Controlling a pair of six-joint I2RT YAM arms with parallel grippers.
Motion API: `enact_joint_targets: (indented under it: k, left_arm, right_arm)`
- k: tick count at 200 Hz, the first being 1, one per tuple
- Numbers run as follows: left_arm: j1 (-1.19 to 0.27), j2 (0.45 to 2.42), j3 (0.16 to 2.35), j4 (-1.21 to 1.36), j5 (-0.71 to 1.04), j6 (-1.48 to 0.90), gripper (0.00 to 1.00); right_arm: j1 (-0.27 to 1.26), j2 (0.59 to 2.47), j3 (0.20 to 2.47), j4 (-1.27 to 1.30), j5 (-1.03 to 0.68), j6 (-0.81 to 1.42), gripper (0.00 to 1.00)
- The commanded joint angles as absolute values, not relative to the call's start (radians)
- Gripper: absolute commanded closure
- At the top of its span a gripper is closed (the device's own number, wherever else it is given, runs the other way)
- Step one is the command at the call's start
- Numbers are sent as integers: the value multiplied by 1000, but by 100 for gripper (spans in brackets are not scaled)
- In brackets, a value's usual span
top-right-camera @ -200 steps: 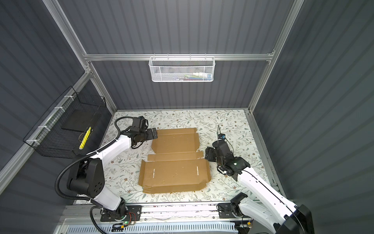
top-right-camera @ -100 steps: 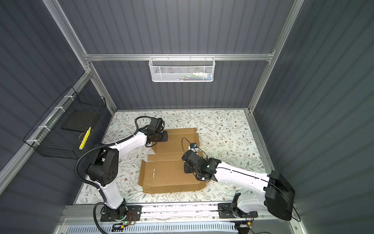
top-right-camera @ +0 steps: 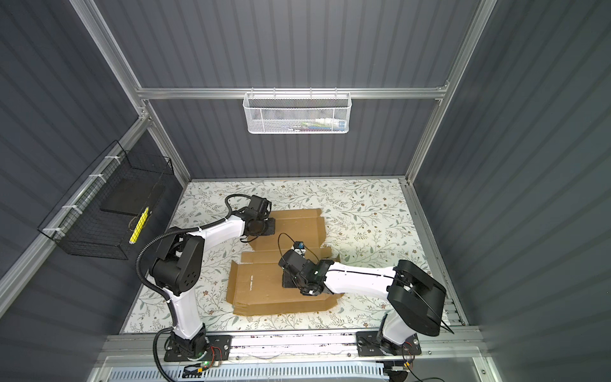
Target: Fold the paper box
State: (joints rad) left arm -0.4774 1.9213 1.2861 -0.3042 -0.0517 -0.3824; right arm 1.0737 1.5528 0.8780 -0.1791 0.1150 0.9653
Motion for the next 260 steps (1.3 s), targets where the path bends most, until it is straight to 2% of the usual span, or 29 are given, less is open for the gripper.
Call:
enact_joint_targets:
  k: [1, 176, 260]
  left_arm:
    - [-479, 1946, 1272, -296, -65, -401, 100]
    - [-332, 1937, 1150, -198, 20, -466, 100]
    - [-322, 1864, 1057, -212, 45, -528, 100]
  right_arm:
    - [1075, 1577, 896, -164, 86, 1000, 95]
    - [957, 1767, 991, -281, -51, 962, 96]
    - [739, 1797, 1031, -420, -30, 755, 95]
